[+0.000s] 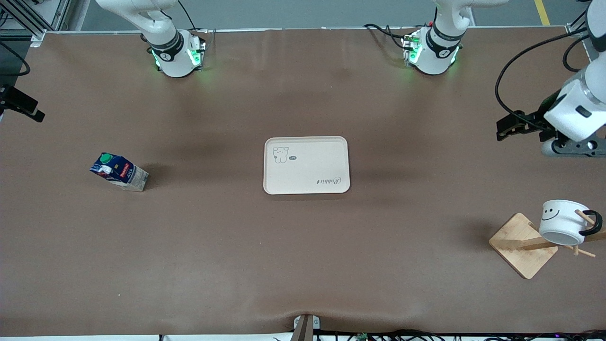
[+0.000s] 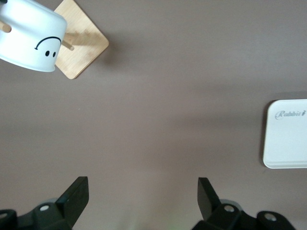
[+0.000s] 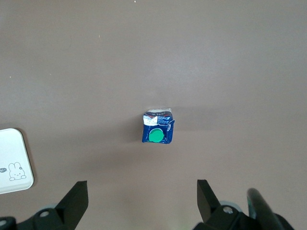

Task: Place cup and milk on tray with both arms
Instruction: 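Move the left gripper toward the white mug on the wooden stand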

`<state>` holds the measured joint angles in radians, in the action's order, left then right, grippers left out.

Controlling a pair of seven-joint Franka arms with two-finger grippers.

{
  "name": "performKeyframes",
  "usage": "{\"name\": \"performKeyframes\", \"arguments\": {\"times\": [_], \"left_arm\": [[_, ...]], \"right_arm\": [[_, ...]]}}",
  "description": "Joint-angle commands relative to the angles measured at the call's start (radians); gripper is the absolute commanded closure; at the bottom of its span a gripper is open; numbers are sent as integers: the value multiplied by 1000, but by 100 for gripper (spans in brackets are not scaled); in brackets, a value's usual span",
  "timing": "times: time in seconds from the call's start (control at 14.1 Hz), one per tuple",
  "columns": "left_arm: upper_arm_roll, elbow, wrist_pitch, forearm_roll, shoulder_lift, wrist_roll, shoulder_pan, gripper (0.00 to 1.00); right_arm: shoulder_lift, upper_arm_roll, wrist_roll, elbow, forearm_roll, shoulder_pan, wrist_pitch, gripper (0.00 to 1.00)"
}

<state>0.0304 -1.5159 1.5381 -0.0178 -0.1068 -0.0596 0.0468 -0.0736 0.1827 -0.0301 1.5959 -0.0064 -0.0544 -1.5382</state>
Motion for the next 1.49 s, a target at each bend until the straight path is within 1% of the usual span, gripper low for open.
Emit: {"name": "performKeyframes", "arguments": {"times": [0.0,0.28,0.36,0.43,0.5,0.57,0.71,0.85,0.93,1.07,1.21,1.35,1.42], "left_arm": [[-4,28,-3,18,-48,12,-63,0],[-6,54,-1,6,-74,11,-68,0],[-6,54,10,12,-74,-5,-70,0],[-6,42,57,15,-74,-6,-84,0],[-4,14,103,18,-68,-8,-123,0],[-1,-33,155,21,-56,-6,-148,0],[2,-154,274,45,2,-6,-195,0],[2,-286,397,61,85,-5,-220,0],[3,-338,454,76,108,-3,-234,0],[3,-404,529,114,130,13,-265,0],[3,-455,609,125,131,20,-272,0],[3,-484,669,140,122,53,-295,0],[3,-498,698,175,113,87,-307,0]], "right_arm": [[2,0,-4,-11,-6,4,3,0],[2,0,-8,-11,-6,2,7,0],[3,0,-8,-11,-6,2,6,0],[3,0,-8,-11,-6,5,4,0],[3,1,-8,-11,-6,10,4,0],[3,1,-8,-11,-4,13,4,0],[3,1,-8,-11,-4,11,4,0],[3,1,-8,-11,-4,13,4,0],[3,1,-8,-11,-4,11,4,0],[3,1,-8,-11,-4,13,4,0],[3,1,-8,-11,-4,13,4,0],[3,1,-8,-11,-4,11,4,0],[5,1,-8,-11,-4,11,4,0]]}}
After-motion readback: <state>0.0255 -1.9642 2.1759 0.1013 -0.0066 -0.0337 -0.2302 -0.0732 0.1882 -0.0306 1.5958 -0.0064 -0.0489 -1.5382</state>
